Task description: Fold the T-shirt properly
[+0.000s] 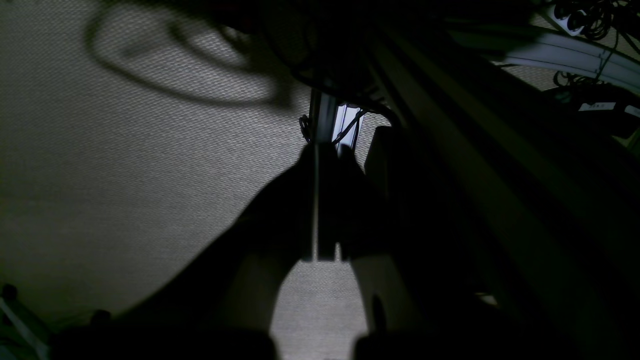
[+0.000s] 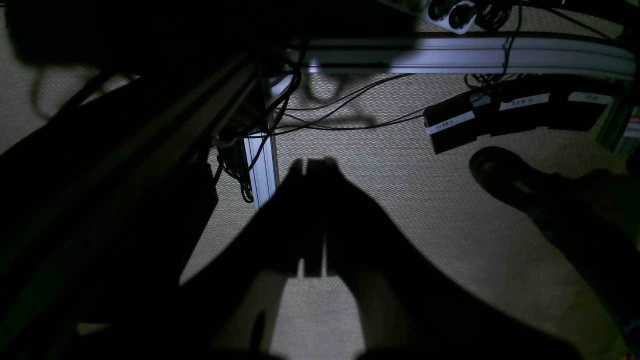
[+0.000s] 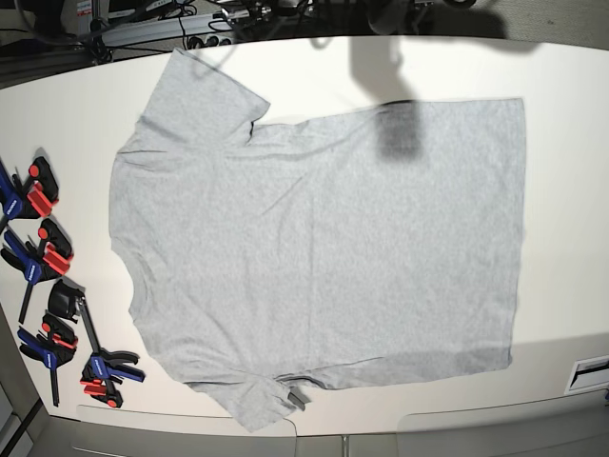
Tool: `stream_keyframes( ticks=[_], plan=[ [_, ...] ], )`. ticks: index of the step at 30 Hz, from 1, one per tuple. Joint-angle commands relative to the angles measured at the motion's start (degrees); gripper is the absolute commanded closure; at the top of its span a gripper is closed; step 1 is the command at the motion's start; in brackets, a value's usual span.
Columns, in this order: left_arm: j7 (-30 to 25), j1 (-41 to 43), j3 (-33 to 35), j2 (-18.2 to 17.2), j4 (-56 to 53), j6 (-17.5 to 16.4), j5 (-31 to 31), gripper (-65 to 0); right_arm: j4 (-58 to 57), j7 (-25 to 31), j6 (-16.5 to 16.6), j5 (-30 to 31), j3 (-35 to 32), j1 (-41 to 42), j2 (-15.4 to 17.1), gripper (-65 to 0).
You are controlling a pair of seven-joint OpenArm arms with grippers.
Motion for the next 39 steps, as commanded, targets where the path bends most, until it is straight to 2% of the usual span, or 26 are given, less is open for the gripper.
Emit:
stream_keyframes(
  ticks=[1,6,11,18,27,34,39],
  plan=[
    [-0.15,0.15,0.00,0.61,0.35,0.02,0.13,0.0,0.42,0.35,0.37,0.13,0.11,-0.04,-0.11,0.0],
    [-0.20,0.31,0.00,0.59,0.42,0.02,0.11,0.0,0.48,0.35,0.13,0.13,0.11,-0.20,0.02,0.0],
    [-0.76,3.50,0.00,0.07,5.44,0.24,0.09,0.0,2.73,0.90,-3.48,0.13,0.11,-2.49,0.55,0.0],
    [-3.50,10.36,0.00,-1.44,14.19,0.50,-0.13,0.0,6.14,2.73,-3.50,0.15,0.11,-6.62,3.06,0.0],
    [-6.03,17.86,-0.02,-5.42,22.29,0.76,-2.29,0.0,13.05,5.18,-3.50,0.20,0.22,-12.63,6.47,0.0],
    [-6.12,24.26,-0.17,-9.18,31.63,7.85,-2.25,0.0,20.24,5.62,-3.54,5.11,1.64,-17.99,8.90,0.0],
    [-6.43,29.86,-7.30,-10.40,39.93,8.35,-2.25,0.0,26.56,5.62,-3.26,5.95,8.09,-22.60,8.96,0.0]
  ],
)
